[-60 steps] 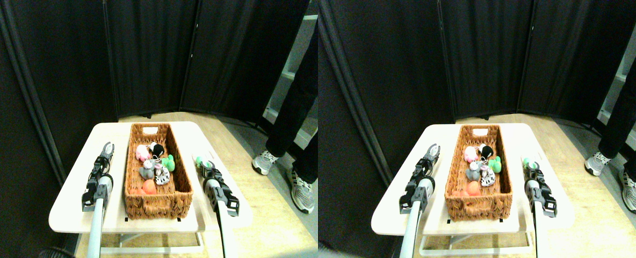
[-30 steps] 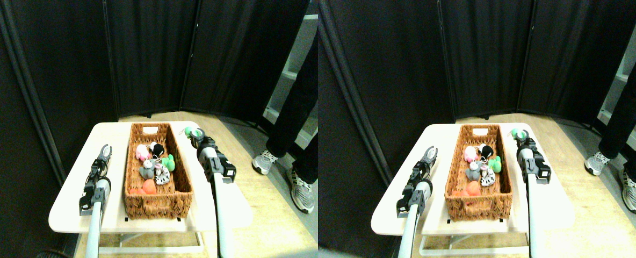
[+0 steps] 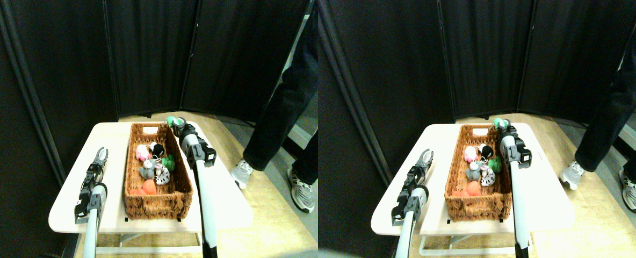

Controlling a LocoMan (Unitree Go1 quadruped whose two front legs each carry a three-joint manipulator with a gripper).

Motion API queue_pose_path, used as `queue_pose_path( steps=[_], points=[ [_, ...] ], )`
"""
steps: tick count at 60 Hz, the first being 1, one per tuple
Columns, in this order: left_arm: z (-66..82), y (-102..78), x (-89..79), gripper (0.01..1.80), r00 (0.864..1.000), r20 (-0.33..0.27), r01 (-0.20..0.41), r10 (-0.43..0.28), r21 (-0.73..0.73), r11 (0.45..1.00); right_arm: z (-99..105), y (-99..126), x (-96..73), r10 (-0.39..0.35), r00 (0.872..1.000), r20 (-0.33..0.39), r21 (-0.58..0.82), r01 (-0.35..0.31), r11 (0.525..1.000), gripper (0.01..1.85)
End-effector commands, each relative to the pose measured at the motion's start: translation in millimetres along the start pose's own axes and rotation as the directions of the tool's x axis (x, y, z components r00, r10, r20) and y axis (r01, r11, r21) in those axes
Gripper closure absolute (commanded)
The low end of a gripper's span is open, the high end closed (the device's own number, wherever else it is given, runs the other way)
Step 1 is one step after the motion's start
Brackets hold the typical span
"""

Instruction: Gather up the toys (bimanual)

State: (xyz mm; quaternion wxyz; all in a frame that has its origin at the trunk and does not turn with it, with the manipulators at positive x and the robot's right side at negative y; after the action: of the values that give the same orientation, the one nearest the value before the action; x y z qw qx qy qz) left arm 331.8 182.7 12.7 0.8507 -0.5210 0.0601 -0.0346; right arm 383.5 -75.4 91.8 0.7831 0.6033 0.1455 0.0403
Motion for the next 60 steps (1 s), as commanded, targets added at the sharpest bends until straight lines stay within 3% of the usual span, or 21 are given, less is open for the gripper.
queue_pose_path(
  steps=[1, 5, 10, 19, 24, 26, 33, 49, 54, 60],
  points=[
    [4.8, -8.8, -3.5, 1.80, 0.998, 0.033, 0.054, -0.054, 0.022, 0.998, -13.4, 9.3, 1.1, 0.056, 0.998, -0.018, -0.041, -0.057, 0.998, 1.85],
    [5.5, -8.6, -5.5, 1.80, 0.997, 0.047, 0.054, -0.056, 0.039, 0.998, -20.7, 10.2, 2.2, 0.065, 0.996, -0.059, -0.015, -0.066, 0.998, 1.84],
    [7.4, -6.5, -6.0, 1.80, 0.997, 0.043, 0.062, -0.064, 0.038, 0.997, -32.1, 9.9, 1.6, 0.065, 0.997, -0.048, -0.006, -0.065, 0.998, 1.85],
    [8.0, -6.8, -6.7, 1.80, 0.997, 0.040, 0.065, -0.066, 0.032, 0.997, -33.5, 4.1, 0.0, 0.047, 0.995, -0.093, -0.041, -0.051, 0.998, 1.76],
    [7.4, -7.3, -5.9, 1.80, 0.997, 0.036, 0.067, -0.068, 0.030, 0.997, -29.6, 1.3, -1.3, -0.008, 0.992, -0.125, -0.029, 0.004, 1.000, 1.41],
    [6.4, -8.0, -5.1, 1.80, 0.997, 0.038, 0.068, -0.069, 0.015, 0.998, -27.5, 0.2, -1.5, -0.020, 0.990, -0.142, -0.036, 0.015, 0.999, 1.17],
    [4.6, -9.3, -4.2, 1.80, 0.997, 0.039, 0.068, -0.069, 0.028, 0.997, -23.0, -1.8, -3.4, -0.032, 0.990, -0.140, -0.039, 0.026, 0.999, 0.88],
    [3.5, -9.5, -0.3, 1.80, 0.998, 0.030, 0.061, -0.062, 0.021, 0.998, -15.7, -0.6, -2.0, -0.011, 0.997, -0.074, 0.010, 0.012, 1.000, 1.31],
    [3.2, -9.8, 0.9, 1.80, 0.998, 0.028, 0.060, -0.061, 0.029, 0.998, -8.6, -0.4, 2.7, 0.050, 0.999, 0.020, -0.027, -0.050, 0.998, 1.80],
    [3.0, -9.5, 2.4, 1.80, 0.998, 0.032, 0.055, -0.056, 0.026, 0.998, 10.1, 3.0, 0.3, 0.058, 0.994, 0.090, -0.032, -0.056, 0.998, 1.85]
  ],
)
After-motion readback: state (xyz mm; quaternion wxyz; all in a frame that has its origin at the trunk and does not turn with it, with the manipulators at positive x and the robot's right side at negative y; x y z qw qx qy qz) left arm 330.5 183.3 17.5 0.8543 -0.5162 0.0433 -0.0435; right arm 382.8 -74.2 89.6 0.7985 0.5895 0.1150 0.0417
